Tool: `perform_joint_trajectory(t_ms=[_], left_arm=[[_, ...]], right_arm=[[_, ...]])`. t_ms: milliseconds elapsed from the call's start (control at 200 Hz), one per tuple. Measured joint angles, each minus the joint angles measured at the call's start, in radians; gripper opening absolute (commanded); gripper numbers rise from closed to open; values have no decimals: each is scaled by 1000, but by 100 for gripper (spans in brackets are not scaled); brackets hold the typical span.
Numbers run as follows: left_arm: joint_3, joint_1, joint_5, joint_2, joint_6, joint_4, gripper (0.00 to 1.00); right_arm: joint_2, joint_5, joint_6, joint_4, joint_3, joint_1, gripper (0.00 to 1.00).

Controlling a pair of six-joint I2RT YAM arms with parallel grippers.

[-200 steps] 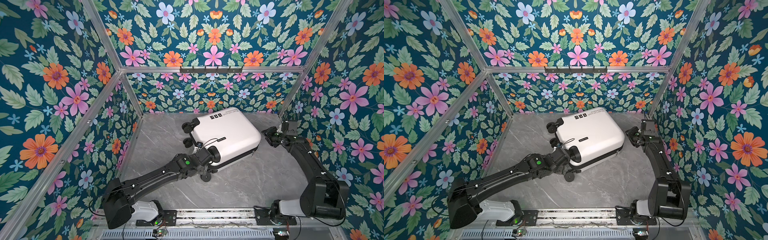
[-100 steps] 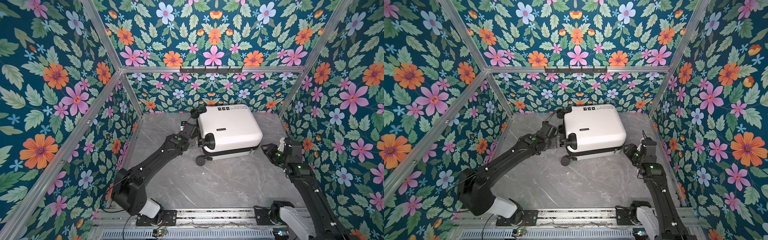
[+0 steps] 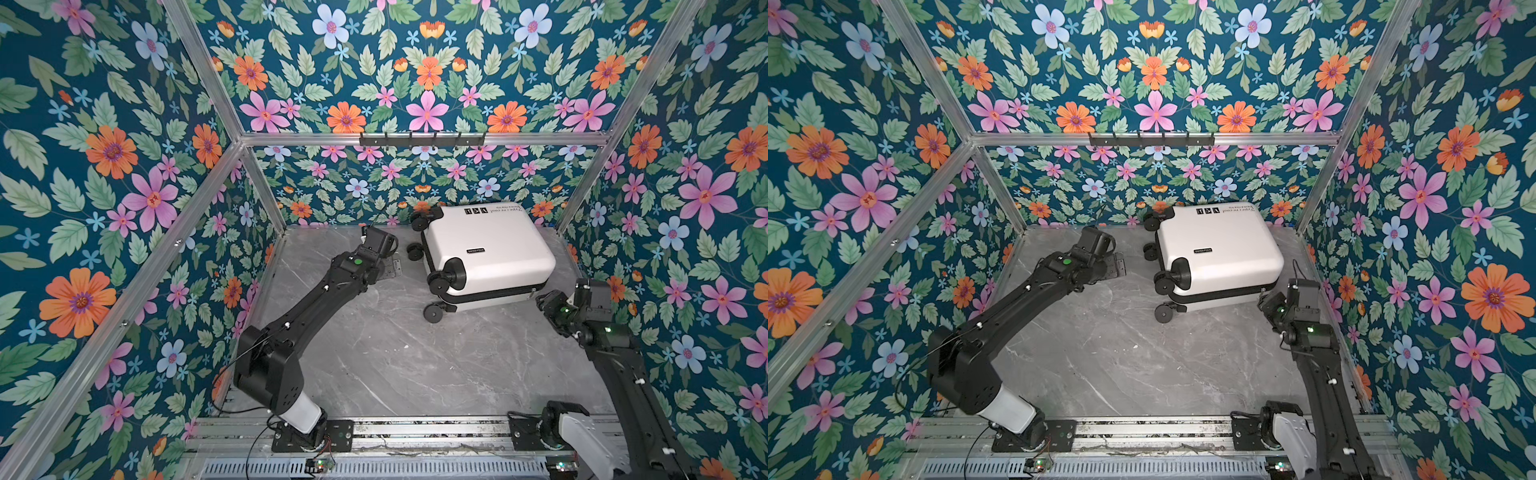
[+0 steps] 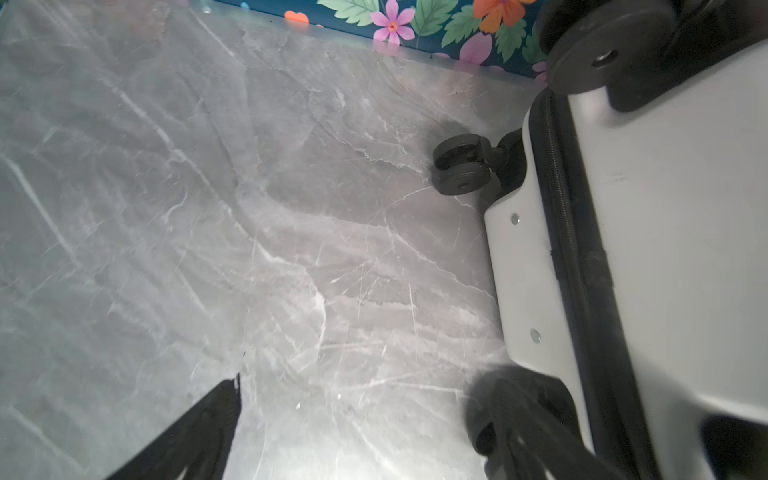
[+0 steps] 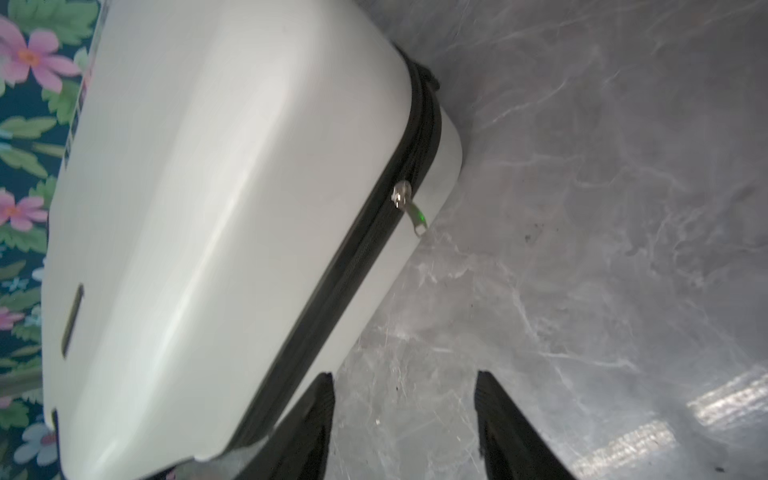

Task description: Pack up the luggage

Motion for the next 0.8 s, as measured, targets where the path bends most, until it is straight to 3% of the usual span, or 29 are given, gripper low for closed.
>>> perform_joint_trajectory(t_ms=[145, 335, 660, 800], left_arm=[[-61, 8, 46, -105, -72, -16, 99], [-92, 8, 101, -181, -140, -26, 99], [-138, 8, 187, -243, -269, -8, 98], [-140, 7, 214, -238, -303, 10, 98]], right_arm=[[218, 20, 6, 2, 247, -26, 48], [445, 52, 5, 0, 505, -69, 51], [764, -118, -40, 63, 684, -107, 49], [818, -190, -50, 149, 693, -90, 49]])
